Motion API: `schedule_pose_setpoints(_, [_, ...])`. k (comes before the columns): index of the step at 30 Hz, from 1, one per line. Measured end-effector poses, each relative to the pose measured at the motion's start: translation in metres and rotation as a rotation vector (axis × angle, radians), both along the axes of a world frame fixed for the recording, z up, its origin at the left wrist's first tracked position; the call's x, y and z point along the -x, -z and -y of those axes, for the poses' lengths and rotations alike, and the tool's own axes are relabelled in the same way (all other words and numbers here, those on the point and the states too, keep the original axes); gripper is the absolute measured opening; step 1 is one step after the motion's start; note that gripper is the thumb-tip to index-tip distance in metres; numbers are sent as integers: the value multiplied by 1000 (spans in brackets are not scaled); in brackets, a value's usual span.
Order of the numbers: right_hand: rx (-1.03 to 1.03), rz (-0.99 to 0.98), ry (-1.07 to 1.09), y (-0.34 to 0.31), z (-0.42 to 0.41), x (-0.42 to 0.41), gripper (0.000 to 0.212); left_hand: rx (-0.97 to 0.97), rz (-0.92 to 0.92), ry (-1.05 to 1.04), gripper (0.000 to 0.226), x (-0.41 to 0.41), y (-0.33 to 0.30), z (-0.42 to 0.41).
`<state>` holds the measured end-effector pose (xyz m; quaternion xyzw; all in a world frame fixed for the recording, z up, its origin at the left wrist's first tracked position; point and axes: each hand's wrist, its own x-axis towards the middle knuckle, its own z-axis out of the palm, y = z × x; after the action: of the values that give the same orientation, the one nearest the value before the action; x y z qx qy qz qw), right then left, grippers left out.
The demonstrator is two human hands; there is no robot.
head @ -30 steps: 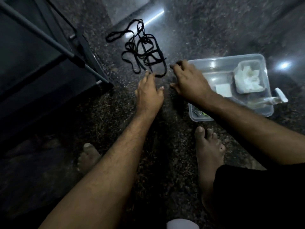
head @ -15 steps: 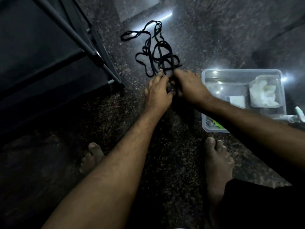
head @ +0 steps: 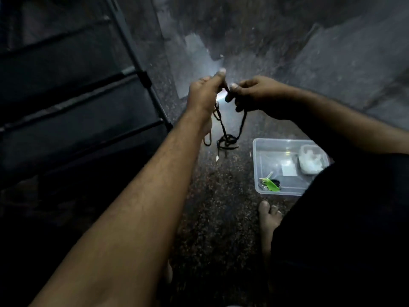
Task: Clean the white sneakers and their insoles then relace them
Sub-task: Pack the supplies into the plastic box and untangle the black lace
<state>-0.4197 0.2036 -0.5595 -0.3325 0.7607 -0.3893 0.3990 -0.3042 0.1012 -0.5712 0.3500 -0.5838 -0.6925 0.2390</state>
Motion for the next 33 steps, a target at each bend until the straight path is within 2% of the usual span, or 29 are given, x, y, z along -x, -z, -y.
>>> schedule_pose_setpoints(2, [-21, -53, -26, -34, 3, -9, 46, 48, 23, 62, 23, -9, -34, -2])
schedule_pose_setpoints(4, [-44, -102, -39, -61, 3, -17, 50, 187, 122, 166, 24, -21, -66, -2])
schedule_pose_setpoints(7, [-73, -116, -82, -95, 0, -26, 43, 348, 275, 313, 33, -39, -112, 1])
schedule_pose_setpoints(9, [-23, -113, -64, -111, 1, -37, 40, 431, 347, 359, 28, -49, -138, 0])
schedule_pose_setpoints(11, [63, -115, -35, -114, 4, -51, 45, 458, 331, 325, 23, -59, -154, -3])
schedule_pose_setpoints(13, [96, -127, -91, -107, 3, -62, 45, 431, 264, 266, 22, -68, -158, -6])
schedule_pose_setpoints(16, [-14, -210, -205, -96, -2, -64, 39, 331, 202, 200, 23, -70, -165, -10])
schedule_pose_setpoints(21, [-72, -408, -122, -95, -5, -52, 35, 217, 65, 207, 23, -62, -197, -20])
schedule_pose_setpoints(22, [-66, -394, -104, -96, -5, -49, 33, 223, 43, 214, 23, -62, -198, -22])
schedule_pose_setpoints(24, [-11, -237, -94, -100, -6, -43, 33, 241, 21, 213, 23, -60, -197, -22])
schedule_pose_setpoints(27, [51, 57, -215, -108, -8, -39, 50, 227, 9, 162, 23, -58, -196, -18])
schedule_pose_setpoints(29, [32, 86, -301, -108, -7, -37, 64, 184, 0, 131, 23, -56, -195, -10])
schedule_pose_setpoints(33, [33, -6, -270, -101, -4, -31, 52, 109, 31, 113, 19, -54, -196, -2])
